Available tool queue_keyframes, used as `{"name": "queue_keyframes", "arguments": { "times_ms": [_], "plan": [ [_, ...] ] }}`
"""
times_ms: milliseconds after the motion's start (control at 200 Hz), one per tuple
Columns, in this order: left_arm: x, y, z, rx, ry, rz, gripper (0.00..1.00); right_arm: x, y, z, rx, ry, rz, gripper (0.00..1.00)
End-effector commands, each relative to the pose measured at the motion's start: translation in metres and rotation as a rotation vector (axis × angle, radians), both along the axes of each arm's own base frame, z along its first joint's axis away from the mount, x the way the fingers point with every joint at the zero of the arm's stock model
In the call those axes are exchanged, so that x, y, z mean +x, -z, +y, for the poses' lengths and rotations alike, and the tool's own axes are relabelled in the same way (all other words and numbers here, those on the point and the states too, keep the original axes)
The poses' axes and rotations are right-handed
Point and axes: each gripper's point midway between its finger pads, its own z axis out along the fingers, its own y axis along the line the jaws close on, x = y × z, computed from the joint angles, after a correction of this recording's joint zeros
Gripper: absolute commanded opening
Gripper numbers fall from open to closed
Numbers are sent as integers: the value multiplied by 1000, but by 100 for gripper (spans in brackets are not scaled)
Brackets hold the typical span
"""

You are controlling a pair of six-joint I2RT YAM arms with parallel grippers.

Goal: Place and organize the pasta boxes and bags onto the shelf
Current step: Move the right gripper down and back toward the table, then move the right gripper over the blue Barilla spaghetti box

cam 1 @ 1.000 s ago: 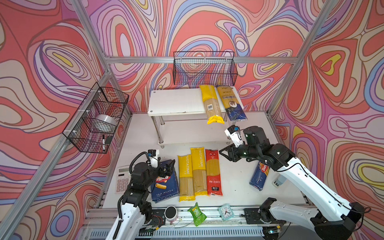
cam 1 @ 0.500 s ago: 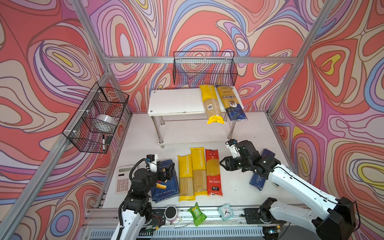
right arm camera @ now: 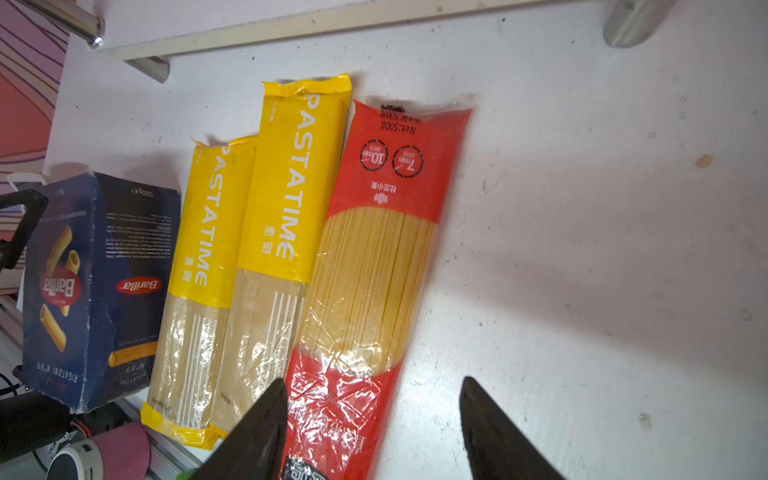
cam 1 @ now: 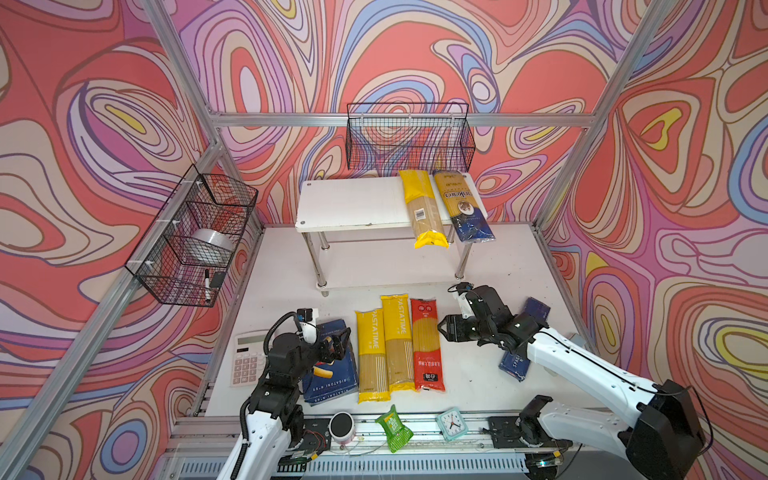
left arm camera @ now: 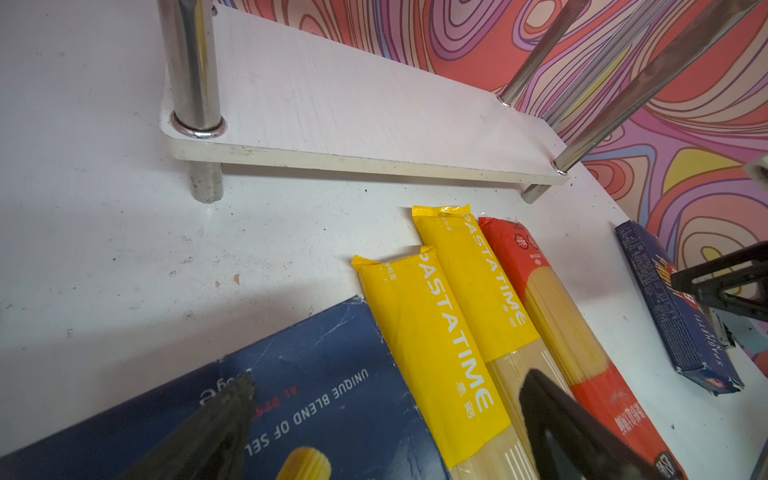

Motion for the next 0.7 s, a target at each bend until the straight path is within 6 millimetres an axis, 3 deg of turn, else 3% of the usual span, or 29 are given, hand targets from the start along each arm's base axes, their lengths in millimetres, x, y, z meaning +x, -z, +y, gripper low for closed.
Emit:
{"name": "queue_keyframes", "arguments": {
  "times_ms": [0,511,696],
  "plan": [
    [4,-14,-4,-13,19,-42,100,5,3,8,43,20,-7,69],
    [6,-13,-8,-13,40,-28,100,9,36,16,1,58,66,75],
    [6,-11,-9,-12,46,-19,100,15,41,-43,-226,310,47,84]
  ]
}}
